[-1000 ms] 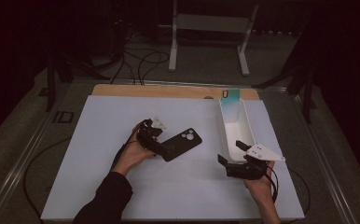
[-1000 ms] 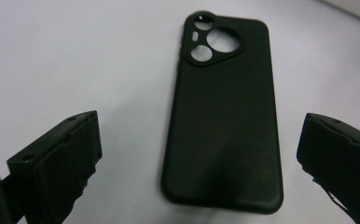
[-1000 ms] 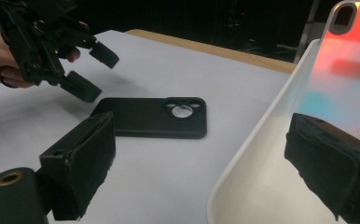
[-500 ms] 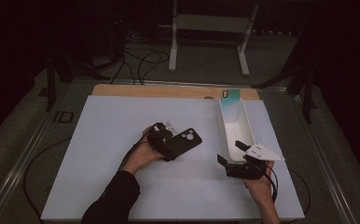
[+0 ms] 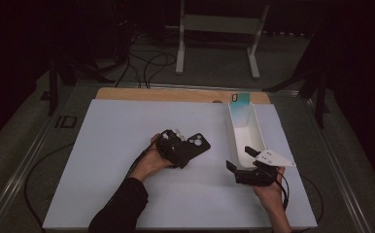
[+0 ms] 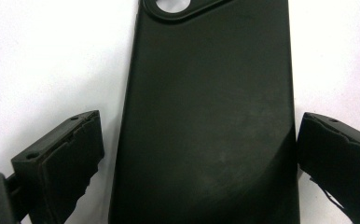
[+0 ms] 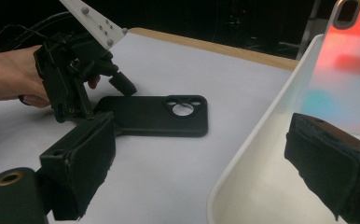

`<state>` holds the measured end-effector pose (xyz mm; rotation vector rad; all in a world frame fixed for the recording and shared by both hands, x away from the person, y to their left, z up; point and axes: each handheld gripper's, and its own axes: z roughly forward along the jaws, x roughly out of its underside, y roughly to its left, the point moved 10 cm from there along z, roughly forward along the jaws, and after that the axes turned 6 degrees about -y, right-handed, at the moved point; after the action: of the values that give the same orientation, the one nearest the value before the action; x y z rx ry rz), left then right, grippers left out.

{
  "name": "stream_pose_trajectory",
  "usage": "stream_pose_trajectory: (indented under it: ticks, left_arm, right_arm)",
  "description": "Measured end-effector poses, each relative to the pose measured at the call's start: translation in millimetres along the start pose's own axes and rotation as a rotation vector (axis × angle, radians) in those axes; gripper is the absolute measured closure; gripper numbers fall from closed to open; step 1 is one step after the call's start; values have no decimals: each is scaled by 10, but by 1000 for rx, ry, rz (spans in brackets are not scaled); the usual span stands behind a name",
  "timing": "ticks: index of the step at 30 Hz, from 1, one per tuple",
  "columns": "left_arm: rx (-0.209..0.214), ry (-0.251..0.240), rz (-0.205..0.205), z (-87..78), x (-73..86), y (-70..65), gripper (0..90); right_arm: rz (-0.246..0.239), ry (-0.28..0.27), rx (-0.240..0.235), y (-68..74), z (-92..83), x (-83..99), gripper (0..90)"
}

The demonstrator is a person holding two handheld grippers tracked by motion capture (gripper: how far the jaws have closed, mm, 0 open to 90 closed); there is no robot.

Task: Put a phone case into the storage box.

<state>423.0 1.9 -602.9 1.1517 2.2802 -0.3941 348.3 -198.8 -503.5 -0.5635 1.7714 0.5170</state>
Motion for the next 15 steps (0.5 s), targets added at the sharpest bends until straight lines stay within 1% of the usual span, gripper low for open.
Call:
stream_pose_trajectory:
  ticks: [7,8,9,10,12,15]
  left_arm:
    - [-5,18,-4,-6,7,-17,34]
    - [-5,22,-3,-12,5,-22,46]
    - [-3,28,-2,-18,3,-28,80]
    - [0,33,-2,-25,0,-38,80]
    - [2,44,8,-38,-3,-48,128]
    - [0,52,7,-41,-7,-52,135]
  right_arm:
    - [-2,2,-2,11,11,4,90]
    - [-2,4,-1,14,13,4,90]
    - [-4,4,-4,23,18,4,90]
    - [-4,4,-4,23,18,4,90]
    - [-5,7,-5,33,23,6,90]
    - [-5,7,-6,37,24,6,90]
